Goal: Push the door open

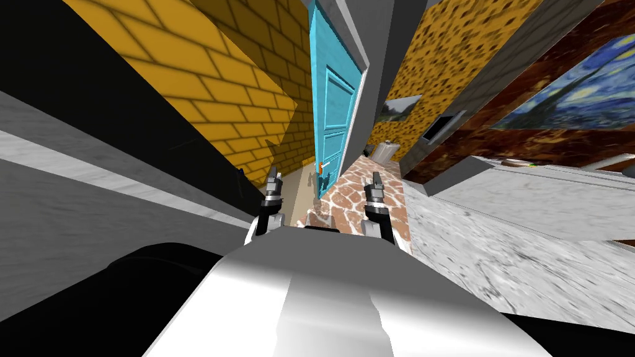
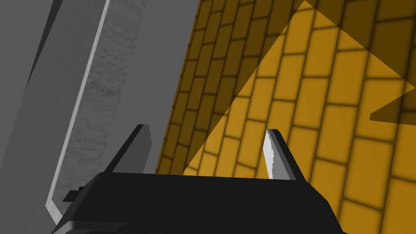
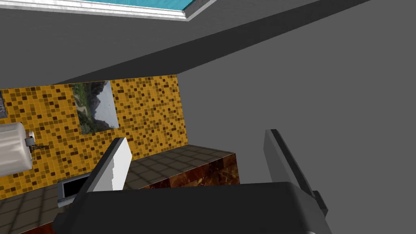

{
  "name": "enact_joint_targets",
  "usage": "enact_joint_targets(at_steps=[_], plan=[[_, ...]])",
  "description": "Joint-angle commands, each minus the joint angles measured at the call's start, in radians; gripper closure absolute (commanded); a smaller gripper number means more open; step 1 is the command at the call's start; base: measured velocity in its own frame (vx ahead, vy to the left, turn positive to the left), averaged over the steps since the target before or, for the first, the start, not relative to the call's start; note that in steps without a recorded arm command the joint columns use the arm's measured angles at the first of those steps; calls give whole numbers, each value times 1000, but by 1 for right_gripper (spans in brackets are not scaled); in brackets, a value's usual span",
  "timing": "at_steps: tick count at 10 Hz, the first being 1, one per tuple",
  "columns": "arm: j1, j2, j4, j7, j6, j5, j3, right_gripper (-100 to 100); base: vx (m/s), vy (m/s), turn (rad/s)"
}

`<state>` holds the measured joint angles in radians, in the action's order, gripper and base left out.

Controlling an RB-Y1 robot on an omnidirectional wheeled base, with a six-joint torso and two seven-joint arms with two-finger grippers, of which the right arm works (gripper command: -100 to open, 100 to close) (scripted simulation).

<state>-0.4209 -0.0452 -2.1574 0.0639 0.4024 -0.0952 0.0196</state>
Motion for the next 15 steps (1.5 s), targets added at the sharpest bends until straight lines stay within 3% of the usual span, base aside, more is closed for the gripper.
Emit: enact_joint_targets(at_steps=[1, 6, 7, 15], plan=[[19, -14, 34, -16, 0, 6, 13, -100, 92, -64, 155], [80, -63, 148, -66, 3, 28, 48, -100, 78, -59, 151], [80, -63, 148, -66, 3, 28, 48, -100, 57, -43, 32], [197, -154, 366, -162, 9, 71, 116, -100, 75, -82, 170]])
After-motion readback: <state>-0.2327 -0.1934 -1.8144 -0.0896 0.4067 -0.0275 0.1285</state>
